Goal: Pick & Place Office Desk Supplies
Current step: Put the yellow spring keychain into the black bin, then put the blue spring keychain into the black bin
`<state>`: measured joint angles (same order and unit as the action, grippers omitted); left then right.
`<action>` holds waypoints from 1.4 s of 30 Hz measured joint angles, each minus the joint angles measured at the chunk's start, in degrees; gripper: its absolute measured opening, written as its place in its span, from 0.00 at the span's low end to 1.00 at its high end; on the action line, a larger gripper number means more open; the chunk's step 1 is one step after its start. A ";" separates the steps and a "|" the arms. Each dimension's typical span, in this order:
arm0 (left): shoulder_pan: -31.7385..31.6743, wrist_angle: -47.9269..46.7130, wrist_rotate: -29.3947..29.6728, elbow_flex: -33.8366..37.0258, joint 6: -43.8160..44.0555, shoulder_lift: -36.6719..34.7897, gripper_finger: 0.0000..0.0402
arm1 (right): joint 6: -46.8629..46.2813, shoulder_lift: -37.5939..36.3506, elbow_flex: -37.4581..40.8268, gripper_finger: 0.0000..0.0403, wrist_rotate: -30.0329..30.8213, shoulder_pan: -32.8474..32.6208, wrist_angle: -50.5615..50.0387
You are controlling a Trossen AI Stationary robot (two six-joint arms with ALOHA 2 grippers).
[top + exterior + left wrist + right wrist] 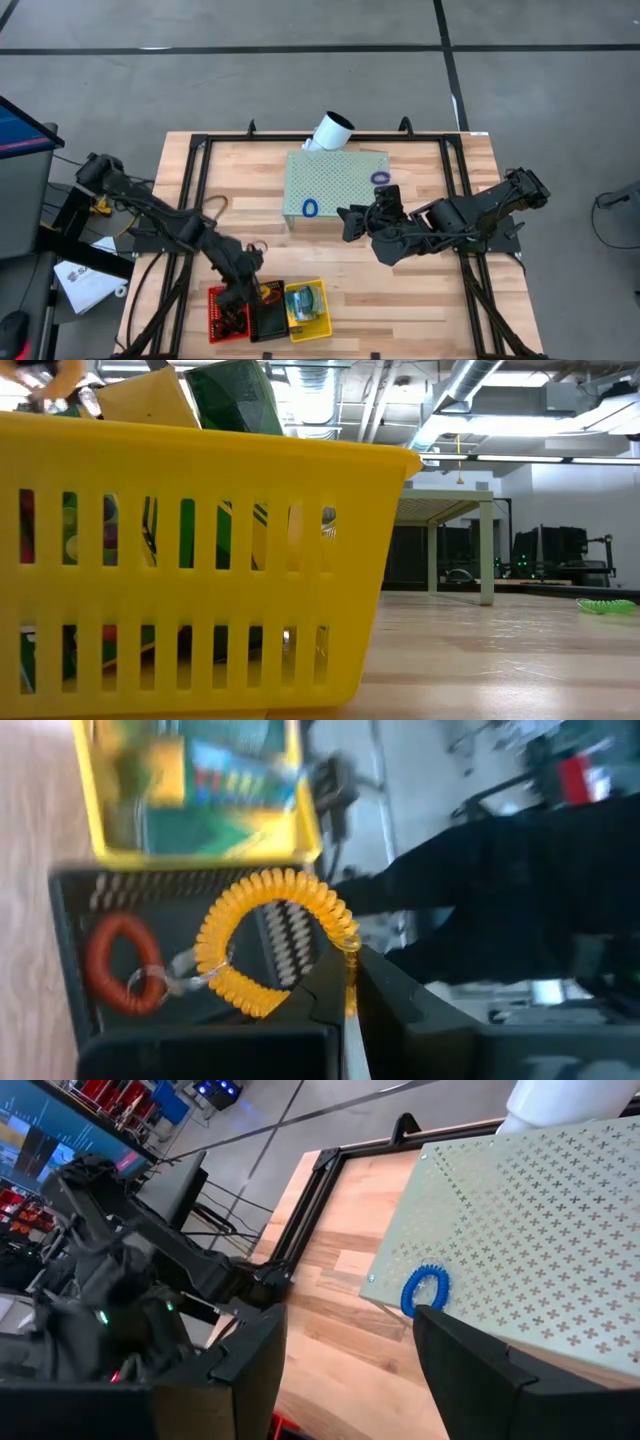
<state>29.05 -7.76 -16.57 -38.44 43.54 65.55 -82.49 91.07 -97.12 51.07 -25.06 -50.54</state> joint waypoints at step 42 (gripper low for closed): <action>-21.60 3.57 22.42 -9.27 -43.99 6.27 0.52 | -1.00 0.00 0.00 0.53 2.99 -3.13 -0.18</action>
<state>7.45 -4.19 5.85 -47.70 -0.46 71.82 -83.49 91.07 -97.12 54.06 -28.18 -50.73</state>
